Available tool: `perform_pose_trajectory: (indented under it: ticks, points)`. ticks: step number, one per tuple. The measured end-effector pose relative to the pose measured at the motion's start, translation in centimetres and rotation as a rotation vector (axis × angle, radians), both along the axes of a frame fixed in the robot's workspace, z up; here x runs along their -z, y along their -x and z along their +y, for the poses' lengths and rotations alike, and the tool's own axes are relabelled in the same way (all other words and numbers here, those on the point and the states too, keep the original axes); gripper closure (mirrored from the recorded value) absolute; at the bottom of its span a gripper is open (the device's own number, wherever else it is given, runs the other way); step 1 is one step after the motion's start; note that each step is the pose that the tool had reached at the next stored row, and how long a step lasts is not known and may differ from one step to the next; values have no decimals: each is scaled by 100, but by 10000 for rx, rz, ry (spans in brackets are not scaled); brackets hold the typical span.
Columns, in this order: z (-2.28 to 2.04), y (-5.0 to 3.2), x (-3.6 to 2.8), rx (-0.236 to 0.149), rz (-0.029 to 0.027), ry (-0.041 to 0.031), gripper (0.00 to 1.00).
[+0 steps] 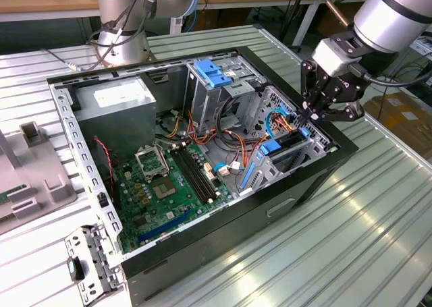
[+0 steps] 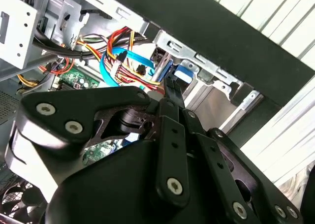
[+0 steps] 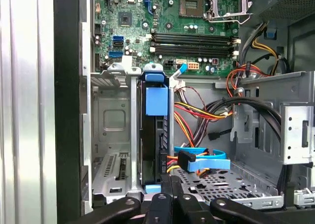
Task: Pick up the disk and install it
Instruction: 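Insert the first disk wire, then insert the second disk wire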
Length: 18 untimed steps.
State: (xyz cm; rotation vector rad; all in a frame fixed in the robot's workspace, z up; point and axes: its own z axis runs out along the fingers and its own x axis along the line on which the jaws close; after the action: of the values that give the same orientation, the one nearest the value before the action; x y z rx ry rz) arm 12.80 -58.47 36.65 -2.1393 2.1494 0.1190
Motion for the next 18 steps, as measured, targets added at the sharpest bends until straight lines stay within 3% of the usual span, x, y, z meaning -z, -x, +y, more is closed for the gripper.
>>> perform_pose_trajectory:
  ticks: [18]
  points:
    - [-1,-16,0,1,1,0,89]
